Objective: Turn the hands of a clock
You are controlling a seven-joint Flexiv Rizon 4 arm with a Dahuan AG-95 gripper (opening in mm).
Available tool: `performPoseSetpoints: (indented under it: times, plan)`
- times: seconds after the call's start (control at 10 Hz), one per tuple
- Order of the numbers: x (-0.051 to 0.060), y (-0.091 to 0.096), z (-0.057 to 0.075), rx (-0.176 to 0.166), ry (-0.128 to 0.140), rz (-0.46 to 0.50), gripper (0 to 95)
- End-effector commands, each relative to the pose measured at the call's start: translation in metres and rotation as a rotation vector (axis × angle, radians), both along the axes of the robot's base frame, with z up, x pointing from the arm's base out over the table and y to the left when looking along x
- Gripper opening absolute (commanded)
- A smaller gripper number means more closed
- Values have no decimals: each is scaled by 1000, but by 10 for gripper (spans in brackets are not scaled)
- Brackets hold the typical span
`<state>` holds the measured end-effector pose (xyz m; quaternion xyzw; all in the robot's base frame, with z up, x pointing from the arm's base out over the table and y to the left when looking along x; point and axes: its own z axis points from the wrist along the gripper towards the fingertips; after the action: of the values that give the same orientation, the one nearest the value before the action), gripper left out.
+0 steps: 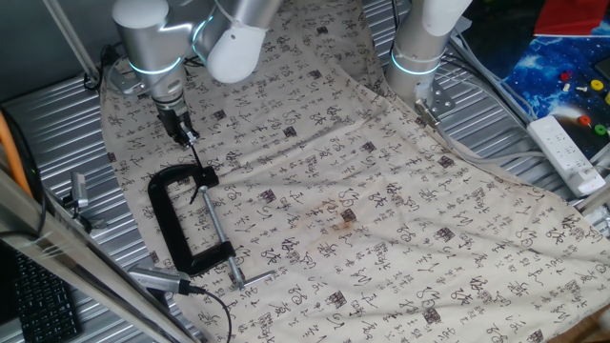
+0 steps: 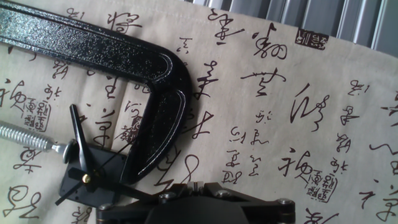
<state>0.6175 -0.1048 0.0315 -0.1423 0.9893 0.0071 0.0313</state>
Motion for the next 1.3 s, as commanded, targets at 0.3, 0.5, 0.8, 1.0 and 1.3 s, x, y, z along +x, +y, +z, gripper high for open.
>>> performPoseSetpoints:
  times: [0.3,0.5,0.8,1.0,1.3]
  plan:
    - [-2,0,0,5,-3,-1,0]
    - [-2,0,0,7,-4,-3,0]
    - [-3,0,-1,7,-4,-3,0]
    - [-4,0,-1,6,-4,-4,0]
    - [-6,0,-1,6,-5,-4,0]
